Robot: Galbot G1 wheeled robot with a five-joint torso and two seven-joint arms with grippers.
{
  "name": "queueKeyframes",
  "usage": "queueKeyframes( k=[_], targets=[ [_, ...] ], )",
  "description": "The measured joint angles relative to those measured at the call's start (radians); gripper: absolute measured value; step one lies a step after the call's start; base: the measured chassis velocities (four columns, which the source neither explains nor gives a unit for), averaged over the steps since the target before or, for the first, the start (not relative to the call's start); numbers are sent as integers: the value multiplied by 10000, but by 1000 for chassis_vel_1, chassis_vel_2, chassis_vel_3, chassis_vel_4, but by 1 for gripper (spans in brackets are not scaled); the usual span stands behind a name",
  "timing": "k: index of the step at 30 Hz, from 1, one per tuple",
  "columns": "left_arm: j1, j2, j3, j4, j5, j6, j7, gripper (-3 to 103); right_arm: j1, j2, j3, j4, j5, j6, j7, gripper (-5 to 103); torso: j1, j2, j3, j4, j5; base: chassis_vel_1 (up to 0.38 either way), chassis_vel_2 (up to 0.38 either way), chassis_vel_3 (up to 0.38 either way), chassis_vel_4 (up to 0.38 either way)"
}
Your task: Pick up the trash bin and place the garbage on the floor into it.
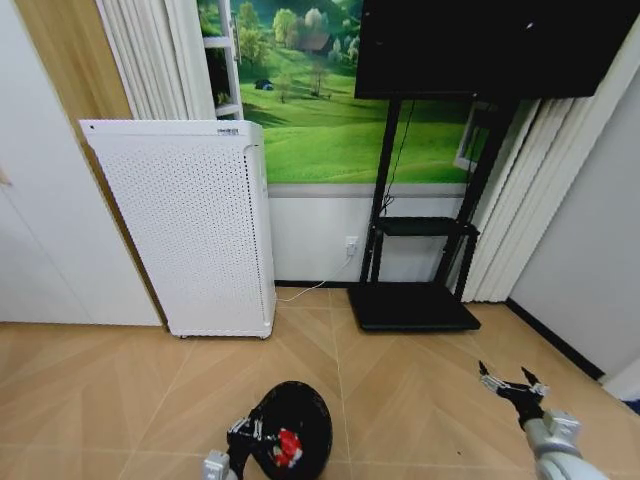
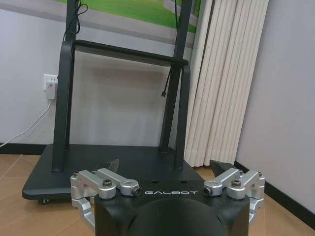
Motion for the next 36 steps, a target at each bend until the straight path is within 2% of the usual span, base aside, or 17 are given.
queueKeyframes(
  k=[8,28,36],
  targets=[
    [738,45,-490,-147,120,-120,-65,7,0,0,0,0,0,0,-1,100,-1,0,0,1,1,0,0,0,0],
    [1502,320,-1569,-549,-99,-214,-146,7,0,0,0,0,0,0,0,100,0,0,1,0,1,0,0,0,0],
    [1512,333,-1827,-342,-80,-307,-137,7,0,0,0,0,0,0,0,100,0,0,1,0,1,0,0,0,0]
  ],
)
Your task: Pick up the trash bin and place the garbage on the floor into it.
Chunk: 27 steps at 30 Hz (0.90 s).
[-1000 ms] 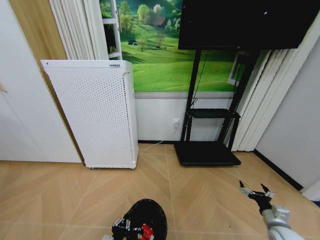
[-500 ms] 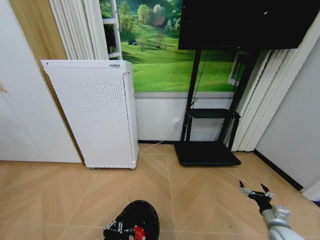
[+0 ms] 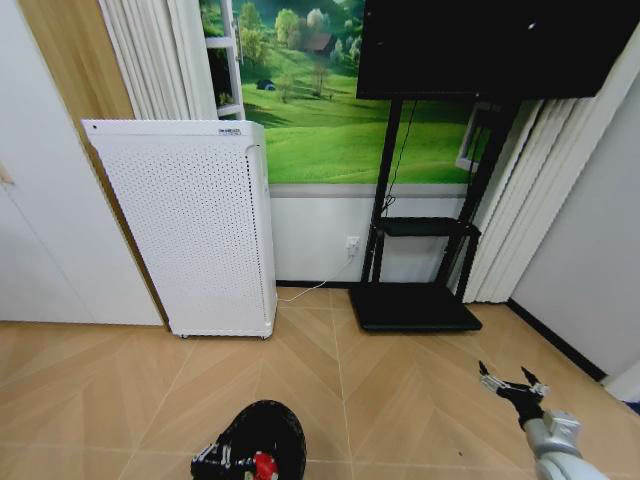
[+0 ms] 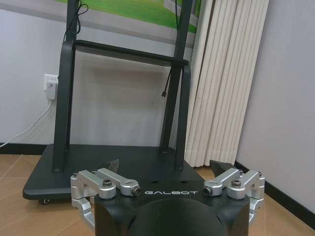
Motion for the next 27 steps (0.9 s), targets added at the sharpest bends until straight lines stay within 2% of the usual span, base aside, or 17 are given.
queueKeyframes(
  k=[1,3,5,6,7,8,10,13,15,16,18,19,21,22,24,25,27],
  targets=[
    [-6,-5,-20,8,-5,-1,3,4,0,0,0,0,0,0,0,100,0,0,0,0,0,0,0,0,0],
    [-13,1,-79,10,-49,-6,26,11,0,0,0,0,0,0,0,100,0,0,0,-1,0,0,0,0,0],
    [-14,10,-104,11,-80,1,38,11,-1,0,0,0,0,-1,0,100,0,0,0,0,2,0,0,0,0],
    [-28,17,-130,10,-122,23,47,16,0,0,0,0,0,-1,0,100,0,0,0,0,1,0,0,0,0],
    [-54,24,-158,9,-164,58,48,27,0,0,0,0,0,0,0,100,0,0,0,0,0,0,0,0,0],
    [-54,24,-158,9,-164,58,48,27,0,0,0,0,0,0,0,100,0,0,0,0,0,0,0,0,0],
    [-106,29,-169,10,-207,91,50,38,0,0,0,0,0,0,0,100,0,0,0,0,0,0,0,0,0],
    [-131,29,-168,17,-219,104,50,44,0,0,0,0,0,0,0,100,0,0,0,0,0,0,0,0,0],
    [-195,35,-159,50,-232,119,50,55,0,0,0,0,0,0,0,100,1,0,0,0,0,0,0,0,0],
    [-195,35,-159,50,-232,119,50,55,0,0,0,0,0,0,0,100,1,0,0,0,0,0,0,0,0],
    [-245,52,-146,72,-252,125,63,66,0,0,0,0,0,0,0,100,0,0,0,0,0,0,0,0,0],
    [-245,52,-146,72,-252,125,63,66,0,0,0,0,0,0,0,100,0,0,0,0,0,0,0,0,0],
    [-276,56,-141,99,-265,131,72,77,0,0,0,0,0,-1,0,100,0,0,0,0,0,0,0,0,0],
    [-276,56,-141,99,-265,131,72,77,0,0,0,0,0,-1,0,100,0,0,0,0,0,0,0,0,0],
    [-287,84,-150,89,-314,156,75,88,0,0,0,0,0,0,0,100,0,0,0,0,0,0,0,0,0],
    [-287,84,-150,89,-314,156,75,88,0,0,0,0,0,0,0,100,0,0,0,0,0,0,0,0,0],
    [-311,150,-240,-6,-402,209,107,97,0,0,0,0,0,0,0,100,0,0,0,0,0,0,0,0,0]
  ],
)
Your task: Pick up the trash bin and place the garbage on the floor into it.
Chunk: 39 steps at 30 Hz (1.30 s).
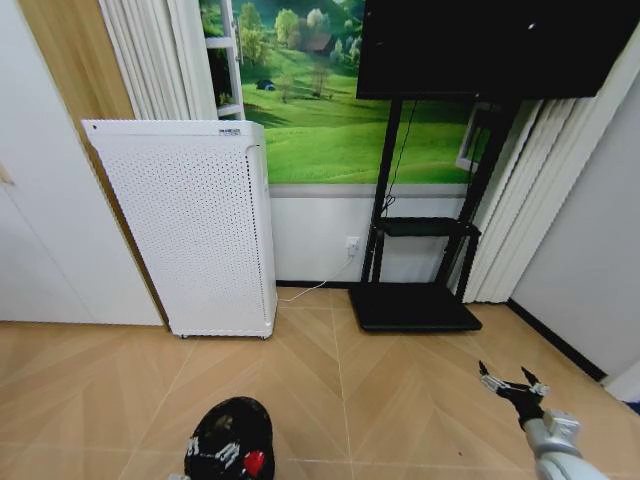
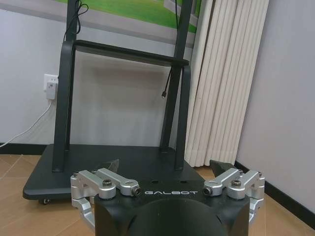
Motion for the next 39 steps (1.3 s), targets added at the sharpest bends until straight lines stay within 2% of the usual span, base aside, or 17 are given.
queueKeyframes(
  k=[9,12,18,25,30,39],
  targets=[
    [-720,80,-646,-135,95,15,71,100,-1,1,0,0,0,0,0,100,0,0,0,0,0,0,0,0,0],
    [-1435,91,-935,-148,31,12,20,100,0,0,0,0,0,0,0,100,0,0,0,-1,-1,0,0,0,0],
    [-2833,87,-1273,40,-228,-134,555,100,-1,1,0,0,0,0,0,100,1,-1,1,-1,0,0,0,0,0],
    [-3848,-36,-1176,606,-429,-336,619,100,-1,0,0,0,0,0,0,100,0,-1,1,-1,-1,0,0,0,0],
    [-4537,-377,-918,1251,-384,-617,629,100,0,1,0,0,0,0,0,100,1,-1,1,0,0,0,0,0,0],
    [-4880,-724,-580,1472,-193,-776,798,100,0,0,0,0,0,0,0,100,1,-1,1,0,0,0,0,0,0]
  ],
)
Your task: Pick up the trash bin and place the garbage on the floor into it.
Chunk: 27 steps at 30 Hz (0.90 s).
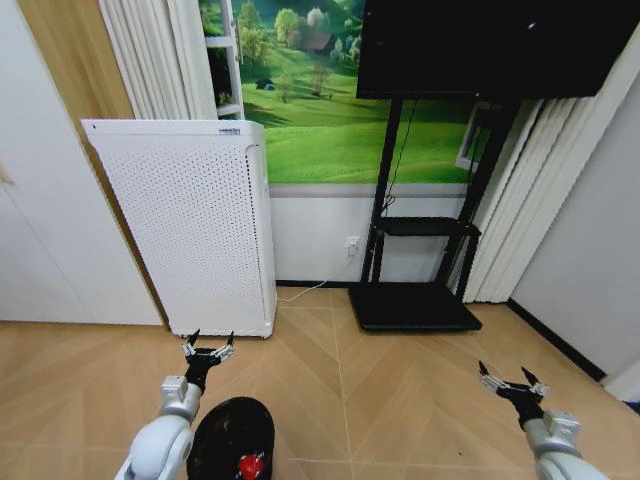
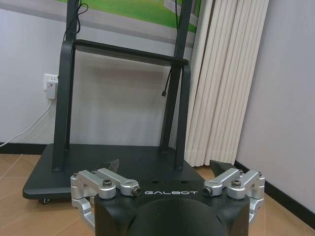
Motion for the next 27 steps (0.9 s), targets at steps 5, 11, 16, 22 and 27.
queueKeyframes(
  k=[5,11,16,22,27],
  targets=[
    [9,-25,6,18,62,-11,11,100,0,0,0,0,0,0,0,100,0,0,0,0,0,0,0,0,0],
    [43,-12,-9,9,82,-7,12,100,0,0,0,0,0,0,0,100,0,0,-1,0,0,0,0,0,0],
    [47,-9,-11,3,84,-4,11,100,0,0,0,0,0,0,0,100,0,0,-1,0,0,0,0,0,0],
    [53,-6,-15,-4,87,1,11,100,0,0,0,0,0,0,-1,100,0,0,-1,0,0,0,0,0,0],
    [58,-1,-19,-12,87,7,11,100,0,0,0,0,0,0,0,100,23,177,150,0,0,0,0,0,0]
  ],
)
